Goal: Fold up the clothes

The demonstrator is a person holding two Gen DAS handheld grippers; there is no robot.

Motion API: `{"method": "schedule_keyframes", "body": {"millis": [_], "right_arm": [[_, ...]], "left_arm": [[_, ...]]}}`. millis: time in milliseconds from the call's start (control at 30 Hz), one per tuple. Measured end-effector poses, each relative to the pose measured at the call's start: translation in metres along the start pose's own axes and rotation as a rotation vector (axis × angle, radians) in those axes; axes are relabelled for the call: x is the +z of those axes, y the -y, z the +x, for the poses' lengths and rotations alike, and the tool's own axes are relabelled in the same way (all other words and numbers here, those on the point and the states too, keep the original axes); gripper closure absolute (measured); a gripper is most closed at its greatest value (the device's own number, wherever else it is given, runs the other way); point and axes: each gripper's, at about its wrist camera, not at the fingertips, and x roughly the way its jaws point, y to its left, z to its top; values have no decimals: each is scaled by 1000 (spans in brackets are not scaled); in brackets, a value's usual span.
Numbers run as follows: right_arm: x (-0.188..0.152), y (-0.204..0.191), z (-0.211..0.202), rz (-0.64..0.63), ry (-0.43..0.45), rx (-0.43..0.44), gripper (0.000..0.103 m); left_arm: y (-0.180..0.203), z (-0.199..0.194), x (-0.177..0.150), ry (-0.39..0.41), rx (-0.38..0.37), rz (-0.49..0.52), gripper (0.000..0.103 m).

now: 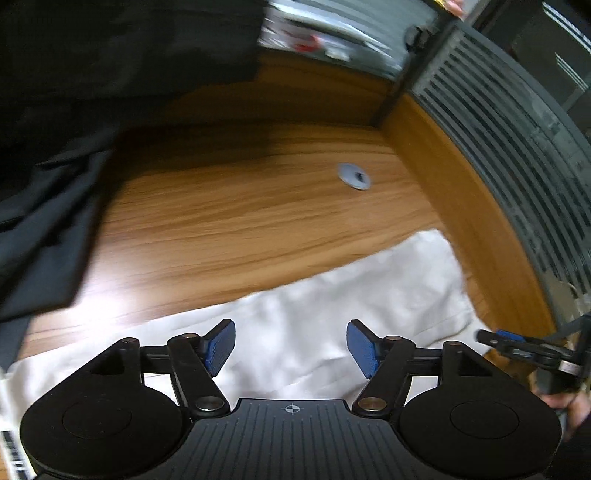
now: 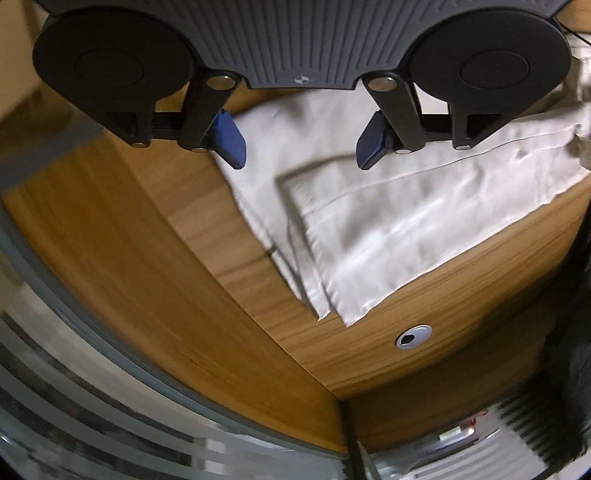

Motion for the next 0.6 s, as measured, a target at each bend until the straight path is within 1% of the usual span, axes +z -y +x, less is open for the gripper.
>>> {"method": "schedule_keyframes", "body": {"millis": [167,233,300,433,467,500,533,567,600], "right_arm": [[18,18,32,-38,-30,55,25],[22,24,41,-38,-36,84,25],[25,29,49,-30,-41,118,22],[27,29,58,-52,-42,154,21],[27,28,59,-57,-39,155,23],[28,28,60,-63,-34,153,29],[28,28,60,-73,-31,150,31],[28,27,60,-83,-30,150,39],[27,27,59,-88,-30,154,49]], "left_arm": [[52,37,15,-30,0,9,27],[67,48,20,-39,0,-10,25],[82,60,24,-52,2,-34,25],[107,79,32,-110,16,-57,25],[114,83,35,-120,23,-46,25],[121,87,37,-129,28,-35,25],[127,91,40,-136,24,-27,25],[134,95,43,-142,19,-18,25],[140,99,45,-148,15,-10,25]]}}
